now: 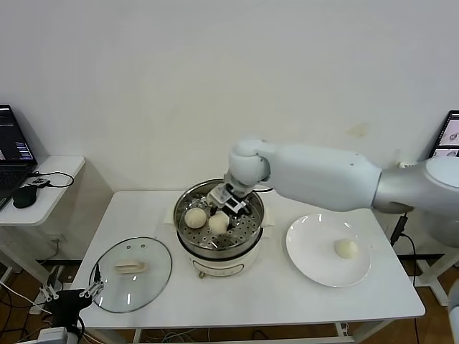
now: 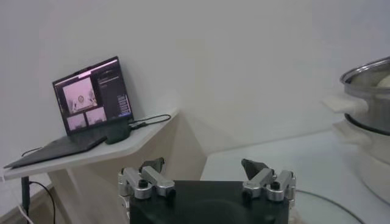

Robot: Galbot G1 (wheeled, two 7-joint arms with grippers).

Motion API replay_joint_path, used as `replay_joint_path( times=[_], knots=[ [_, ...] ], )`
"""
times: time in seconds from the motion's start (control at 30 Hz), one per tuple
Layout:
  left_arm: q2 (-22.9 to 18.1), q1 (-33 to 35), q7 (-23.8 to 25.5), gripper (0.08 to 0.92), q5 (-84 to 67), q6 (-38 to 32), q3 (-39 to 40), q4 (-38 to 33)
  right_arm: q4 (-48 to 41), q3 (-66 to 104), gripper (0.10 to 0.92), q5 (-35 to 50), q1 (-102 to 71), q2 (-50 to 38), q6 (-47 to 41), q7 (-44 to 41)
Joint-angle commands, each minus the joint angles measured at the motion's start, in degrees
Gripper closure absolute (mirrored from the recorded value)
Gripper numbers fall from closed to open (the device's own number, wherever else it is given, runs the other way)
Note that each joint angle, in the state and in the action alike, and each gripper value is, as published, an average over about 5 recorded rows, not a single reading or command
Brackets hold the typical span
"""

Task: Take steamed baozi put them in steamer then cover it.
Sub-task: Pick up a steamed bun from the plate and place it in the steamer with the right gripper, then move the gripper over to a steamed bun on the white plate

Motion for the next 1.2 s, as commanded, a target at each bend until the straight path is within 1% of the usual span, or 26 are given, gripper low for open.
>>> replay_joint_path(
  times=[0.03, 0.23, 0.33, 0.43, 0.57, 0.7, 0.83, 1.03, 1.13, 1.2],
  knots=[
    [0.0, 0.0, 0.0, 0.177, 0.0, 0.0, 0.1, 0.3, -1.3, -2.2, 0.423, -3.0, -0.7, 2.6, 5.8, -0.3],
    [0.0, -0.2, -0.1, 0.177, -0.1, -0.1, 0.1, 0.7, -1.3, -2.6, 0.422, -3.9, -0.4, 2.4, 6.8, -1.1],
    [-0.1, -0.2, -0.2, 0.177, -0.1, -0.2, 0.2, 0.7, -1.5, -2.5, 0.408, -4.1, -0.5, 2.3, 7.3, -0.8],
    [-0.1, -0.3, -0.2, 0.177, -0.2, -0.2, 0.2, 0.8, -1.6, -2.0, 0.353, -4.0, -0.4, 2.0, 7.3, -0.3],
    [0.0, -0.2, -0.2, 0.177, -0.2, -0.2, 0.1, 0.8, -1.5, -0.4, 0.246, -2.7, 1.3, 1.0, 6.8, 0.0],
    [0.1, -0.2, -0.2, 0.177, -0.2, -0.2, -0.1, 0.6, -0.6, 1.4, 0.206, -0.3, 4.2, -1.6, 3.9, -0.1],
    [0.4, 0.0, -0.2, 0.177, -0.4, -0.2, -0.6, 0.6, 2.3, 3.2, 0.203, 2.6, 6.7, -7.1, -4.3, -1.4],
    [0.8, 0.2, 0.0, 0.177, -0.4, -0.1, -0.7, 0.2, 9.5, 4.6, 0.202, 4.1, 7.8, -19.4, -18.4, -1.1],
    [0.9, 0.1, 0.0, 0.177, -0.3, -0.1, -0.3, 0.0, 13.1, 5.2, 0.203, 4.1, 6.7, -26.1, -21.9, -0.9],
    [1.1, 0.0, 0.1, 0.177, -0.2, 0.0, -0.1, -0.2, 14.6, 6.2, 0.203, 2.8, 4.8, -30.9, -21.6, -1.2]
  ],
)
